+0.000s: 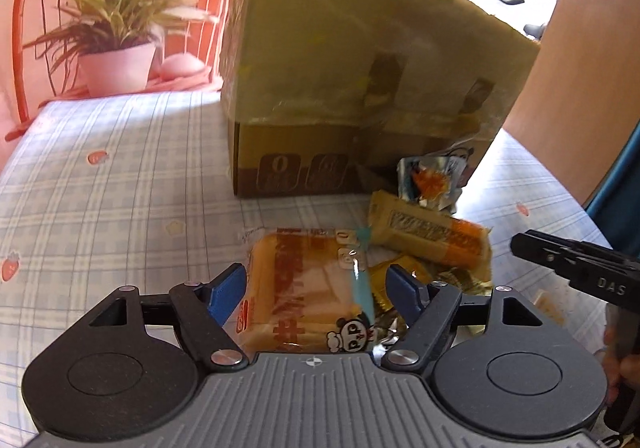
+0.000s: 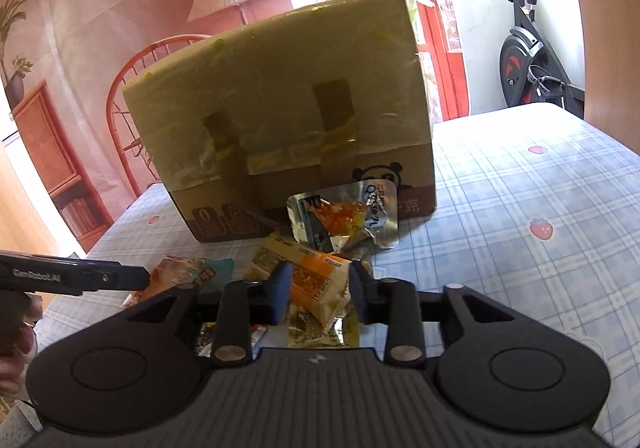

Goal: Organize snacks
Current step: 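Lower the right tool onto the yellow-orange snack bar and close it, then close the left tool on the bread bun bag while the right tool holds the snack bar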

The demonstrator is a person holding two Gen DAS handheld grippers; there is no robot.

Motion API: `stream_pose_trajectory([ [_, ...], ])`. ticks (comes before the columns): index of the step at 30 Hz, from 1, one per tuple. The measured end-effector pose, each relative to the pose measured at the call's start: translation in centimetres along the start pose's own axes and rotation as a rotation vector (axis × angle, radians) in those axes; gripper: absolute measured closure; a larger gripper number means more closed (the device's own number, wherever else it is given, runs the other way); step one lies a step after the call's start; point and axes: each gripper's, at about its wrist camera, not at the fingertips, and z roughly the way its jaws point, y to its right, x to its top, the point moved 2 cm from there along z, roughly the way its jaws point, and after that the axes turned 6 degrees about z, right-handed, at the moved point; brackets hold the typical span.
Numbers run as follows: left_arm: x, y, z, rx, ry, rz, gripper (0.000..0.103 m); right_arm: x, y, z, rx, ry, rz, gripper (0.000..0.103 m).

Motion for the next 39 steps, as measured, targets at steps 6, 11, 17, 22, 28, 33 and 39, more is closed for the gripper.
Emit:
stream_pose_trajectory([
  [6,-0.6,0.7,1.2,0.015,-0.021,0.019,0.02,0.0,0.5,0.3,-0.017,-0.009,-0.018,0.066],
  [11,-0.7,1.2,1.9,0.047,-0.022,0.056,0.017,0.0,0.8,0.8,-0.022,-0.018,-0.022,0.066],
  [17,-1.2,0.1,3.4,0.041,-0.045,0.014,0.015,0.1,0.8,1.1,-0.023,-0.025,-0.037,0.066],
  [22,-1.9,-0.6,3.9,0.002,-0.026,-0.01,0.014,0.2,0.9,1.4,-0.026,-0.032,-0.051,0.066],
  [28,-2.2,0.1,4.5,0.001,-0.026,0.045,0.005,0.7,0.6,2.3,-0.028,-0.053,-0.104,0.066],
  [33,-2.3,0.9,5.0,0.026,-0.026,0.063,0.0,1.4,-0.4,3.6,0.002,-0.095,-0.192,0.059],
  [39,-2.5,0.7,4.8,0.022,-0.016,0.062,0.0,1.7,-1.8,5.7,0.018,-0.161,-0.357,0.052],
])
